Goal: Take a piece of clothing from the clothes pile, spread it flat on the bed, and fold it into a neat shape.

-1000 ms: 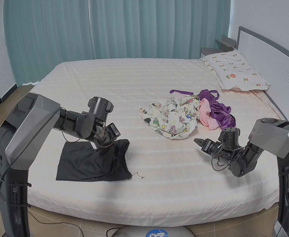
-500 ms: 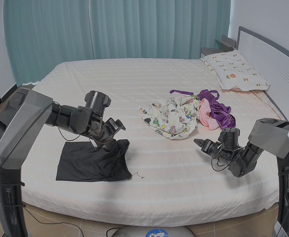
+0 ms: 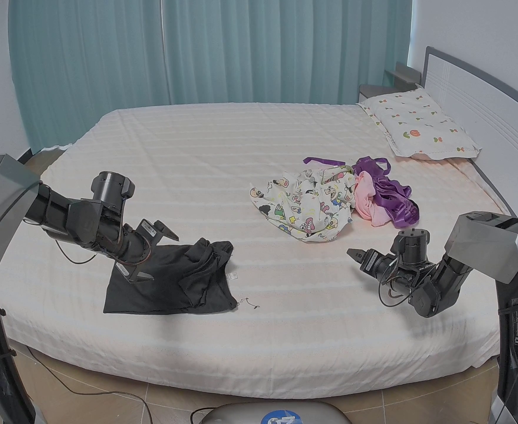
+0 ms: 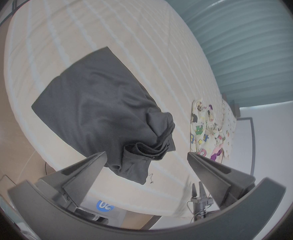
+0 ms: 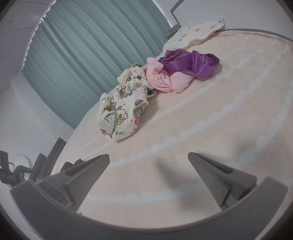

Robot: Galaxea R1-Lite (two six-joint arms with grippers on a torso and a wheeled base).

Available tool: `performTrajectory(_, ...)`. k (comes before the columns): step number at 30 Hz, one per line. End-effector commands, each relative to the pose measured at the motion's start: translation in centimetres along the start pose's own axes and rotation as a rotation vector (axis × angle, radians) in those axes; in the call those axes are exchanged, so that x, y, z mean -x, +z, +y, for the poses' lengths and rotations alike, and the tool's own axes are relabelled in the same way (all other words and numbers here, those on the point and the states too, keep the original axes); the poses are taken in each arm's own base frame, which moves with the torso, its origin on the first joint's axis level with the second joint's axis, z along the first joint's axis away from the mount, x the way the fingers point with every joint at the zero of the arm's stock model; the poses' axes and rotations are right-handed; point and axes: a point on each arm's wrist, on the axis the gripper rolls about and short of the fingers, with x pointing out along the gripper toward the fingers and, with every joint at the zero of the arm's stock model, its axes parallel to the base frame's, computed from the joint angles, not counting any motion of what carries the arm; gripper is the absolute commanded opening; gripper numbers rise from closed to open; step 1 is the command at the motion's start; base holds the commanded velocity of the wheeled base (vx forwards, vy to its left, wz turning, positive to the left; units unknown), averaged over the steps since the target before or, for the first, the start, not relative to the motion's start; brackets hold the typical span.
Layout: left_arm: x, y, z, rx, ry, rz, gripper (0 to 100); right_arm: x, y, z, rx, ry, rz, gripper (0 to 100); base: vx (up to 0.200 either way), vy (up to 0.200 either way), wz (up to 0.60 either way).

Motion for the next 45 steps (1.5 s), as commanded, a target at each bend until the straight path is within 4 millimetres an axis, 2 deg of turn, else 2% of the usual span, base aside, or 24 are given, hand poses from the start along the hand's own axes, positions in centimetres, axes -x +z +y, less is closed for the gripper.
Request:
performTrajectory(1, 0.4, 0.1, 0.4, 0.016, 0.004, -0.005, 100, 0.0, -0.2, 0.1, 0.003, 0.003, 0.004, 100, 0.000, 0.000, 0.00)
performTrajectory(7, 0.7, -0.1, 0.8, 0.067, 0.007, 0.012, 100, 0.3, -0.2, 0.6, 0.005, 0.010, -0.002, 100, 0.000, 0.000, 0.00)
performTrajectory(20, 1.3, 0.7, 3.4, 0.109, -0.049, 0.030, 100, 0.5, -0.7, 1.8, 0.019, 0.057, -0.019, 100, 0.000, 0.200, 0.00)
performTrajectory(27, 2.4, 3.1, 5.0, 0.170, -0.099, 0.055, 100, 0.7, -1.5, 2.8, 0.032, 0.079, -0.001, 100, 0.000, 0.200, 0.00)
performTrajectory(32, 2.4, 3.3, 5.2, 0.176, -0.101, 0.057, 100, 1.2, -1.9, 4.1, 0.041, 0.109, 0.004, 100, 0.000, 0.200, 0.00)
performTrajectory(37, 2.3, 3.3, 5.1, 0.176, -0.101, 0.062, 100, 1.7, -2.5, 4.7, 0.049, 0.121, 0.024, 100, 0.000, 0.200, 0.00)
performTrajectory(45, 1.6, 3.7, 5.6, 0.187, -0.100, 0.076, 100, 2.5, -4.9, 7.1, 0.084, 0.173, 0.049, 100, 0.000, 0.200, 0.00)
